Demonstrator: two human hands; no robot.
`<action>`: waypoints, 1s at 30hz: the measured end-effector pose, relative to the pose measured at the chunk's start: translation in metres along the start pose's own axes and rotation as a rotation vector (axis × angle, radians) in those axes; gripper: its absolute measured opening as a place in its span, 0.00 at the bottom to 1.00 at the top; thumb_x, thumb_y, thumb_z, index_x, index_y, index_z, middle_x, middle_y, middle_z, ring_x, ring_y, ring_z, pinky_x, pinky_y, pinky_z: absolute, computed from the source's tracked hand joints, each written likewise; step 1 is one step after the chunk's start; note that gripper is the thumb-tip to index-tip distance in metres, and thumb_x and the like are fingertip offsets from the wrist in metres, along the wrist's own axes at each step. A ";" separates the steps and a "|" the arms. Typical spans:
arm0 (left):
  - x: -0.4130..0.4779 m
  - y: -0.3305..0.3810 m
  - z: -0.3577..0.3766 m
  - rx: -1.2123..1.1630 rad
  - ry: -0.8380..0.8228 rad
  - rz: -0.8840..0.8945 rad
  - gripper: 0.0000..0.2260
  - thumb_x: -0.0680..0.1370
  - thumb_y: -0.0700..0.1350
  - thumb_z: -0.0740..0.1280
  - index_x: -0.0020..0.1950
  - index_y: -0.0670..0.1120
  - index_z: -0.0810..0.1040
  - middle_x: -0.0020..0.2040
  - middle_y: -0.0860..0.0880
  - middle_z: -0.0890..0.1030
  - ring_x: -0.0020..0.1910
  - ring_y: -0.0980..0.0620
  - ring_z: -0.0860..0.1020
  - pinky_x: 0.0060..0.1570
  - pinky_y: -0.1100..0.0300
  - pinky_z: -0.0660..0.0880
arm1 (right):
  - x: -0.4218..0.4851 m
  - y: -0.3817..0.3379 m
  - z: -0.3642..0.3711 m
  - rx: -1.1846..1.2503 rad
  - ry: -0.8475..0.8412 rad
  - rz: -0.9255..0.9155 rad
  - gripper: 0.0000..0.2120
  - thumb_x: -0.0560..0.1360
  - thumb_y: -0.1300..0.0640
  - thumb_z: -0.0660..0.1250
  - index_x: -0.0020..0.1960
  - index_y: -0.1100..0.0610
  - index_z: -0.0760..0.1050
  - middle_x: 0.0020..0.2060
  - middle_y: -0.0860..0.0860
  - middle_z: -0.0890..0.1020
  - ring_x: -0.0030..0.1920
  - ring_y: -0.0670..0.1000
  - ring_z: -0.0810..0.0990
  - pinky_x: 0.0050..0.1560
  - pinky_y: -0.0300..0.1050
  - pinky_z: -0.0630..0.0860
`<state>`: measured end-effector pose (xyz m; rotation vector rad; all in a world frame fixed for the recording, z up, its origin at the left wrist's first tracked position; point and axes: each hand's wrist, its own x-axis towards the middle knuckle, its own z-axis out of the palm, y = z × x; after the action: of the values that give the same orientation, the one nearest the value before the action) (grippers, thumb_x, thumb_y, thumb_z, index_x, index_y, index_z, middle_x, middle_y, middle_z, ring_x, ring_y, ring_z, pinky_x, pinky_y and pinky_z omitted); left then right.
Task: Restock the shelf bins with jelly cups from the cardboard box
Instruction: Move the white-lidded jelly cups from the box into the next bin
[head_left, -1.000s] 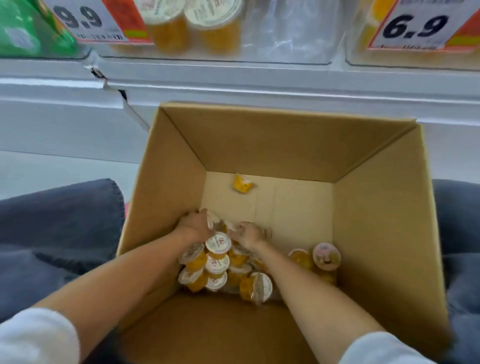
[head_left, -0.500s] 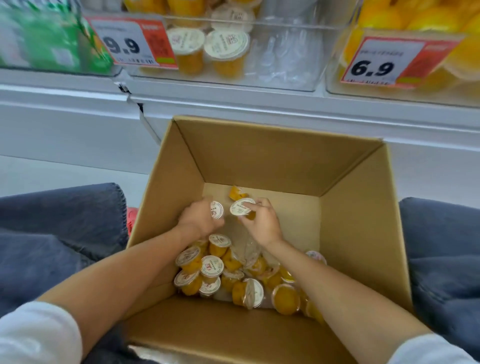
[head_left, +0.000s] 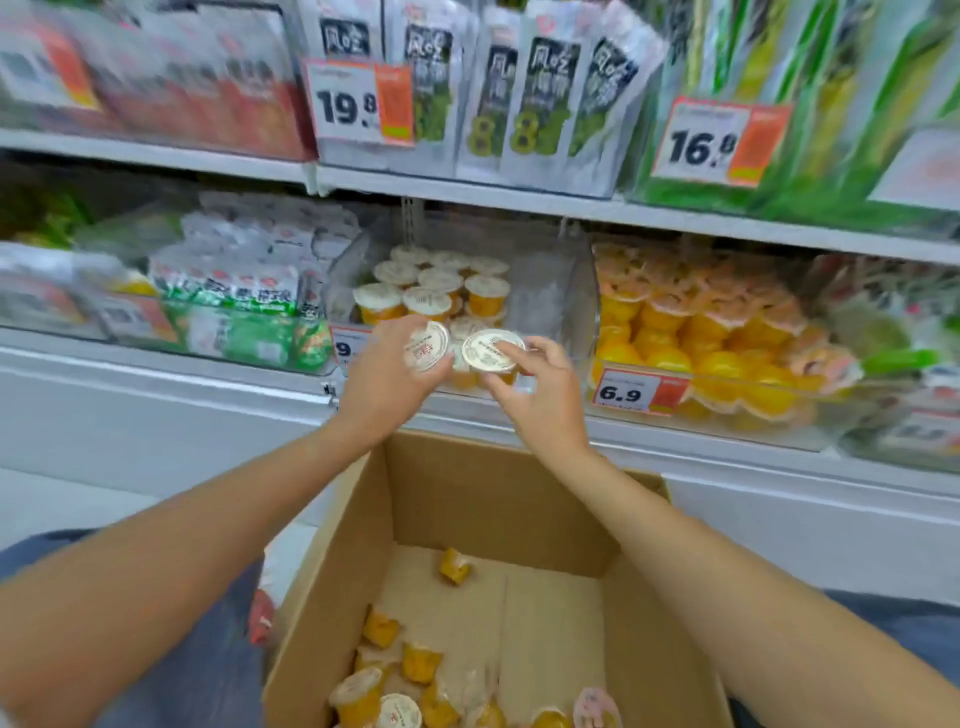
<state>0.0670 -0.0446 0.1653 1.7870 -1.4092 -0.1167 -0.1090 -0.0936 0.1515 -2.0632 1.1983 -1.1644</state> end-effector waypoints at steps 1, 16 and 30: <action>0.015 0.007 -0.008 -0.013 0.024 0.003 0.24 0.73 0.56 0.71 0.66 0.50 0.73 0.62 0.50 0.76 0.61 0.50 0.75 0.58 0.58 0.71 | 0.015 -0.008 -0.001 0.015 0.022 0.007 0.21 0.72 0.50 0.74 0.63 0.54 0.79 0.63 0.50 0.73 0.63 0.46 0.71 0.62 0.35 0.67; 0.112 -0.034 -0.046 0.321 -0.316 -0.089 0.29 0.72 0.47 0.72 0.71 0.49 0.69 0.66 0.44 0.75 0.58 0.45 0.76 0.53 0.54 0.74 | 0.121 0.012 0.041 -0.437 -0.410 0.134 0.25 0.79 0.45 0.61 0.69 0.61 0.71 0.66 0.59 0.74 0.65 0.59 0.73 0.63 0.51 0.72; 0.130 -0.028 -0.043 0.538 -0.383 -0.099 0.35 0.71 0.66 0.67 0.70 0.45 0.71 0.66 0.46 0.76 0.63 0.45 0.74 0.57 0.53 0.73 | 0.122 0.001 0.044 -0.628 -0.626 0.211 0.29 0.79 0.34 0.44 0.78 0.42 0.47 0.79 0.50 0.45 0.78 0.57 0.43 0.73 0.66 0.45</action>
<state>0.1585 -0.1302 0.2275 2.3716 -1.7359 -0.1478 -0.0410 -0.2002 0.1811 -2.3795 1.5015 0.0090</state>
